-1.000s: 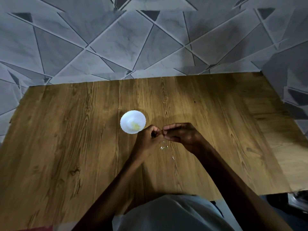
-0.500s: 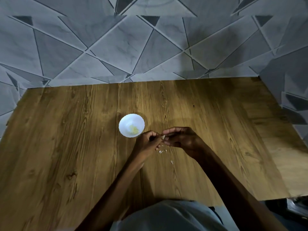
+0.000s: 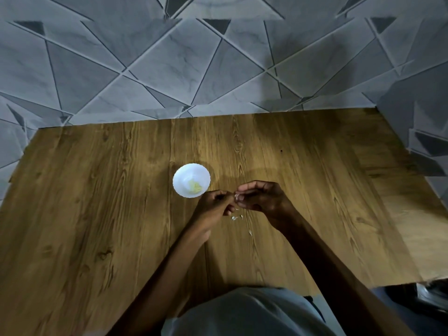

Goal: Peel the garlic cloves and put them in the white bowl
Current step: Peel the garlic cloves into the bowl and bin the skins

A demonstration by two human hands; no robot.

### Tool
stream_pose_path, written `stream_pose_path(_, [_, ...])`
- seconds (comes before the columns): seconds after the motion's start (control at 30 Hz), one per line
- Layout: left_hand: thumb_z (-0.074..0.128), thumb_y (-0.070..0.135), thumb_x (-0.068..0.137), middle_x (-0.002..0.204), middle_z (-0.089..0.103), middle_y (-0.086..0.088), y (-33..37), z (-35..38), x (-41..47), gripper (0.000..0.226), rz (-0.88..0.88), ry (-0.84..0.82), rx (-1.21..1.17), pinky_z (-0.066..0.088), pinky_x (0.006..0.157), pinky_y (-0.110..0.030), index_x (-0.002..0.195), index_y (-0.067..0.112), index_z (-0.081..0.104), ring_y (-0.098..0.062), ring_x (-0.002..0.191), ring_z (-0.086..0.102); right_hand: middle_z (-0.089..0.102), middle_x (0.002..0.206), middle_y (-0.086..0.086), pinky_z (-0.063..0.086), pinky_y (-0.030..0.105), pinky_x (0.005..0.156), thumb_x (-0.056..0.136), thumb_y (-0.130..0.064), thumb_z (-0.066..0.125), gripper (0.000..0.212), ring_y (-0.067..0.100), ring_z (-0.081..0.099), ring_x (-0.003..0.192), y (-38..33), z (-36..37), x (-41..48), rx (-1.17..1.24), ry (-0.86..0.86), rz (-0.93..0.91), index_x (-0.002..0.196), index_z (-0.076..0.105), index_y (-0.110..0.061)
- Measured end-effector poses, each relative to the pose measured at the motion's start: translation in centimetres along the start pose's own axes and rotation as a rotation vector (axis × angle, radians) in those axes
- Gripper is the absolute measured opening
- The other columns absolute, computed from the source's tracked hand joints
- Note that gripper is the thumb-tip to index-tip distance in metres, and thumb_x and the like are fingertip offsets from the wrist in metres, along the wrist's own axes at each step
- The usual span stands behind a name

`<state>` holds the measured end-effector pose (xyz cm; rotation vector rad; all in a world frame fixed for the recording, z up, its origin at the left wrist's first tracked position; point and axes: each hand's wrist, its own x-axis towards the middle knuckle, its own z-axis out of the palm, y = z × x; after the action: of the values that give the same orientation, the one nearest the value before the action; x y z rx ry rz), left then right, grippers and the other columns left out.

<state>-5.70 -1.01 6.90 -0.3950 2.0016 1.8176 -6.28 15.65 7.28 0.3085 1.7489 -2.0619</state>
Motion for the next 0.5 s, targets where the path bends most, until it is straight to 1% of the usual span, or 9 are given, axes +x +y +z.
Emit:
stream_pose_path(0.13, [0.055,0.006,0.094,0.070,0.064,-0.008,0.36,-0.06,-0.16,0.016,-0.087,-0.045,-0.149,0.048,0.058,-0.018,0.087,0.000,0.068,-0.013,0.064,0.058,0.074,0.099,0.017,0.060,0.034,0.076,0.078,0.003,0.075,0.037,0.028,0.073,0.089,0.01,0.20,-0.27,0.007,0.011,-0.044,0.113,0.064,0.001])
stream_pose_path(0.23, [0.054,0.005,0.094,0.067,0.062,-0.007,0.80,-0.10,-0.38,0.018,-0.140,-0.077,-0.257,0.047,0.057,-0.018,0.083,0.002,0.067,-0.012,0.062,0.058,0.073,0.102,0.018,0.061,0.039,0.079,0.075,0.004,0.077,0.046,0.032,0.072,0.093,0.12,0.25,-0.30,0.028,0.036,-0.065,0.117,0.060,-0.001])
stream_pose_path(0.3, [0.055,0.005,0.094,0.067,0.063,-0.006,0.87,-0.14,-0.50,0.018,-0.155,-0.081,-0.282,0.047,0.058,-0.019,0.082,0.003,0.068,-0.011,0.062,0.058,0.073,0.102,0.019,0.060,0.042,0.081,0.071,0.000,0.080,0.052,0.034,0.071,0.093,0.19,0.23,-0.37,0.017,0.057,-0.073,0.118,0.059,-0.002])
stream_pose_path(0.37, [0.056,0.006,0.094,0.068,0.064,-0.006,0.66,-0.22,-0.42,0.017,-0.139,-0.060,-0.239,0.048,0.062,-0.022,0.082,0.004,0.069,-0.013,0.064,0.059,0.073,0.100,0.018,0.060,0.042,0.081,0.067,-0.005,0.082,0.056,0.034,0.072,0.092,0.36,0.21,-0.41,0.006,0.055,-0.082,0.118,0.059,-0.003])
stream_pose_path(0.43, [0.057,0.009,0.094,0.070,0.065,-0.007,0.34,-0.15,-0.23,0.016,-0.107,-0.020,-0.134,0.048,0.065,-0.024,0.086,0.003,0.070,-0.016,0.068,0.059,0.074,0.098,0.017,0.060,0.041,0.080,0.071,-0.002,0.082,0.052,0.033,0.072,0.090,0.65,0.08,-0.42,0.001,0.059,-0.091,0.117,0.059,-0.003])
stream_pose_path(0.5, [0.058,0.011,0.092,0.072,0.067,-0.006,0.04,0.08,-0.01,0.015,-0.076,0.023,-0.001,0.049,0.065,-0.024,0.092,0.002,0.070,-0.015,0.069,0.059,0.074,0.097,0.017,0.060,0.041,0.080,0.073,0.000,0.081,0.047,0.033,0.073,0.089,0.92,-0.08,-0.41,0.003,0.066,-0.098,0.115,0.059,-0.002])
